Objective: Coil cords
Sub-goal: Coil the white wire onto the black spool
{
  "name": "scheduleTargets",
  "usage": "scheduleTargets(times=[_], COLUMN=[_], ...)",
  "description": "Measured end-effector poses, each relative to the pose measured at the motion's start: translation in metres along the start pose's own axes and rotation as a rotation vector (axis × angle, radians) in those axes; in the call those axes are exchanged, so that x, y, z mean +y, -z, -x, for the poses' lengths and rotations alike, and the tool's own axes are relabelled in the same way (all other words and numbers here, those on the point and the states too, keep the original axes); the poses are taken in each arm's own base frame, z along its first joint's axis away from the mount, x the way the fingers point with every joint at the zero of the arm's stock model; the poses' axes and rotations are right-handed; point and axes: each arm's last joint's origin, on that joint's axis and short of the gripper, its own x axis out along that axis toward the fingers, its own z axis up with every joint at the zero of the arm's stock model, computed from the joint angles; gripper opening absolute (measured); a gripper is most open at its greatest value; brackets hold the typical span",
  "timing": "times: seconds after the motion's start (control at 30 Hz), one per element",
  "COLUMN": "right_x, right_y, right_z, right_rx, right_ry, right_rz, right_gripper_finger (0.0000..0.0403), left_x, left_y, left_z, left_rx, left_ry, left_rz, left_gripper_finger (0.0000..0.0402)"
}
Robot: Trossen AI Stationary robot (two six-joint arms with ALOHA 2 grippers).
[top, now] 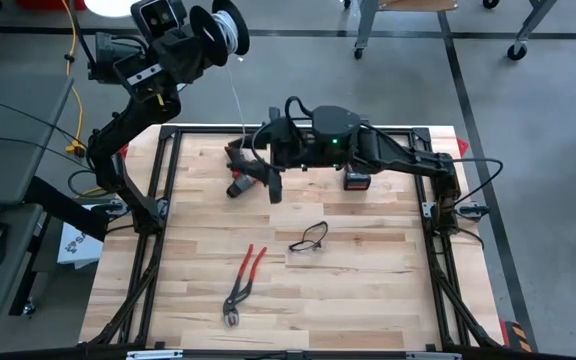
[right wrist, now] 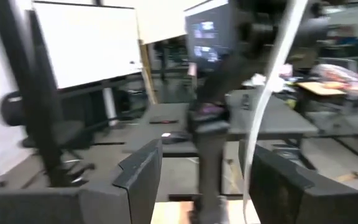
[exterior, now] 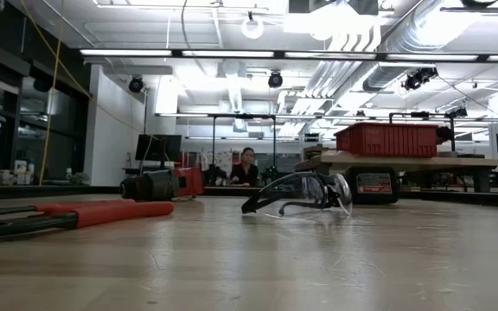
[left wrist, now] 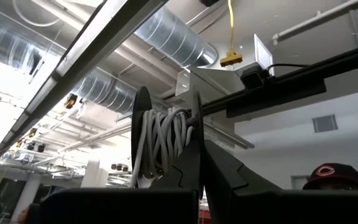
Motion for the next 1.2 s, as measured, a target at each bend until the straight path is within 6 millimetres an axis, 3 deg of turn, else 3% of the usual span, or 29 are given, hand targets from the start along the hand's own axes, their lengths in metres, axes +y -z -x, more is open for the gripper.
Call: scheduleTargets(times=[0.17,0.27,0.47,0.67,1.0,1.2], right_x=[0.003,0.006,0.017,0.033,0.063,0.067], right_y=[0.000,-0.001,-0.003,-0.018,-0.042,-0.046], right_z=[0.000,0.001,0.007,0.029,0.070,0.089], right_rx=[0.001,0.000,0.032,0.038,0.044,0.099], right_ry=[-0.039,-0.044,-0.069,-0.095,-0.137,-0.098], right_rz=[-0.010,-0.010,0.016,0.005,0.023,0.033], right_gripper_finger=[0.0200,0.0171,0.0017,0.0003,0.0001,0.0000], left_x=[0.000,-0.001,-0.015,-0.031,-0.051,-0.070], left_y=[0.000,-0.001,-0.010,-0.026,-0.032,-0.034], left_z=[0.000,0.000,0.001,0.008,0.037,0.054], left_rx=[-0.001,-0.002,-0.009,0.051,0.290,0.345], left_ry=[0.001,0.001,0.019,-0.052,-0.452,-0.599], left_rz=[0.000,-0.001,-0.022,-0.015,0.055,0.154], left_gripper_finger=[0.0000,0.0000,0.0000,0.0000,0.0000,0.0000])
